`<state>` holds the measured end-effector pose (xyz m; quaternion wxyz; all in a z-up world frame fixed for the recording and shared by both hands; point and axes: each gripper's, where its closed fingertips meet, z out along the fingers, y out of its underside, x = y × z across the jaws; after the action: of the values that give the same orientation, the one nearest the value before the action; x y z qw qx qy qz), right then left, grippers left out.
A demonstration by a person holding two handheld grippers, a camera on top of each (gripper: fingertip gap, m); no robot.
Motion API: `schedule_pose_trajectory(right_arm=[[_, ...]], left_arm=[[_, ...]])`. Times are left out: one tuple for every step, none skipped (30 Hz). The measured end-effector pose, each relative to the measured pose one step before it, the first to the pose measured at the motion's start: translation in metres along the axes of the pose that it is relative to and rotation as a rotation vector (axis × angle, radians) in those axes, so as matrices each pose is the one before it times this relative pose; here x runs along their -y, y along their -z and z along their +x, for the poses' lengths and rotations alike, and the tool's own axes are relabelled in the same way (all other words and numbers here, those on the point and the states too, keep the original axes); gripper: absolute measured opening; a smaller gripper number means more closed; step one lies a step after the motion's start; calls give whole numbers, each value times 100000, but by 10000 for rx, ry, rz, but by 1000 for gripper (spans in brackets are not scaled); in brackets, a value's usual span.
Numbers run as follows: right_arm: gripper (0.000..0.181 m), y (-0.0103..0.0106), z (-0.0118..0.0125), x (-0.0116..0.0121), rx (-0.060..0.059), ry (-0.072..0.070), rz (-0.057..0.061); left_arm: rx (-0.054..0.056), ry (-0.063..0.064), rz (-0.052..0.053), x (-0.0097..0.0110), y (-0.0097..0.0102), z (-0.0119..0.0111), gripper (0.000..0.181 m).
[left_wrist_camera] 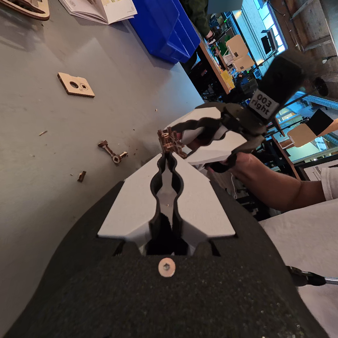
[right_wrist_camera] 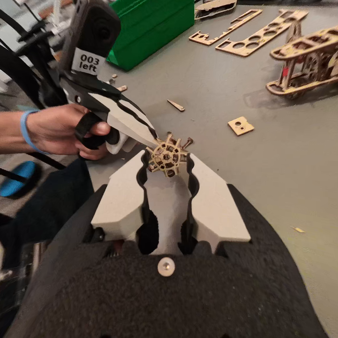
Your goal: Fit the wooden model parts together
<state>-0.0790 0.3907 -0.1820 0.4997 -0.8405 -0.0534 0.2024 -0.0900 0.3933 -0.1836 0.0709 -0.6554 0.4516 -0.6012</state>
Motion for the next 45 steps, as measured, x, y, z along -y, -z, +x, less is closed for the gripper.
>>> schedule_pose_trajectory(right_arm=[[41, -36, -18, -117, 276, -325, -10], [41, -53, 45, -174, 117, -63, -93], [41, -58, 68, -169, -6, 148, -105], [42, 13, -26, -61, 24, 92, -54], [45, 37, 67, -40, 3, 11, -55], [52, 58, 162, -4, -62, 45, -26], [54, 24, 193, 9, -83, -10, 26], [54, -85, -176, 10, 143, -96, 25], [52, -166, -388, -125, 239, -98, -98], [47, -168, -267, -124, 102, -9, -88], [42, -56, 311, -65, -298, 70, -46], [40, 25, 100, 34, -133, 95, 8], [40, -76, 87, -159, -97, -80, -178], [40, -81, 109, -195, -135, -77, -212], [39, -76, 101, -157, -182, -53, -114], [39, -101, 166, -222, -259, -40, -105], [39, -145, 114, -251, -277, -6, -175], [38, -117, 85, -173, -331, -11, -139], [38, -69, 101, -103, -367, 145, -105], [38, -68, 87, -148, -434, 293, -202], [38, -77, 36, -106, -412, 315, -197], [38, -54, 29, -57, -256, 210, -146], [38, -5, -36, -25, 64, 37, -41], [38, 99, -46, -43, 481, -286, 18], [38, 136, -97, -65, 820, -800, 29], [38, 115, -229, -84, 1040, -864, 60], [38, 140, -169, -44, 1002, -776, 52], [37, 155, -153, 44, 851, -694, -3], [37, 183, -119, 74, 619, -356, -62], [37, 138, -181, -4, 565, -348, -119], [37, 112, -220, -186, 569, -366, -235], [37, 233, -271, -14, 515, -280, -135], [37, 419, -422, 322, 546, -220, 153], [37, 393, -94, -7, 286, -157, -76], [37, 315, 532, -204, -204, 68, -173], [37, 278, 213, -87, -81, 86, -81], [38, 302, 113, 69, -96, 94, 4], [38, 355, 472, -38, -421, 197, -103], [38, 373, 408, -116, -476, 346, -204], [38, 353, 187, -117, -394, 333, -249], [38, 332, -21, -199, -307, 308, -353], [38, 354, 297, -295, -529, 354, -449], [38, 331, 603, -383, -681, 432, -521], [38, 266, 715, -477, -692, 412, -577], [38, 177, 638, -469, -583, 379, -569]], left_arm=[[63, -113, -21, -69, -13, 16, 0], [110, -92, -37, -99, -50, -61, 0], [78, -36, -50, -79, -61, -74, 0], [24, 3, -37, -51, -44, -32, 0], [39, 14, 12, 15, -20, -53, 0], [-35, -6, 19, 27, -2, 53, 0], [-40, -11, 17, 16, 28, 67, 0], [30, 3, 49, 45, 46, -36, 0], [4, 5, 9, 9, 15, -7, 0], [43, 8, -16, -20, -21, -59, 0], [78, 8, 1, -6, -16, -105, 0], [82, 1, -16, -32, -42, -97, 0], [144, -22, -47, -91, -72, -145, 0], [198, -59, -57, -130, -85, -167, 0], [207, -32, -36, -105, -63, -185, 0], [196, 56, -32, -125, -85, -203, 0], [197, 69, -55, -150, -110, -208, 0], [174, 70, -40, -93, -112, -197, 0], [116, 117, -20, -56, -97, -153, 0], [101, 119, -53, -98, -97, -164, 0], [104, 84, -48, -74, -79, -143, 0], [65, 51, -43, -65, -46, -106, 0], [-15, 93, -52, -77, -22, -51, 0], [-130, 142, -51, -89, -12, 80, 0], [-205, 84, -88, -146, -20, 188, 0], [-204, 51, -78, -106, 41, 187, 0], [-118, -31, -46, -117, 59, 155, 0], [-23, -176, -32, -113, 3, 196, 0], [6, -164, -1, -47, -7, 145, 0], [-45, -32, -6, -43, 17, 104, 0], [-90, 37, -56, -103, 25, 82, 0], [25, 62, -79, -163, 57, -89, 0], [17, 28, 13, -46, 117, -52, 0], [-57, 8, 69, 20, 156, 73, 0], [-91, 49, 59, -10, 153, 101, 0], [-100, 94, 103, 61, 177, 98, 0], [-116, 148, 70, 31, 152, 67, 0], [-71, 191, 31, -14, 127, -25, 0], [39, 202, 38, -11, 116, -186, 0], [50, 199, 0, -62, 68, -194, 0], [46, 188, -64, -161, 17, -181, 0], [113, 195, -56, -155, -19, -251, 0], [153, 247, -60, -195, -38, -325, 0], [67, 364, -33, -169, -40, -250, 1], [-90, 483, 98, -19, 12, -58, 1]])
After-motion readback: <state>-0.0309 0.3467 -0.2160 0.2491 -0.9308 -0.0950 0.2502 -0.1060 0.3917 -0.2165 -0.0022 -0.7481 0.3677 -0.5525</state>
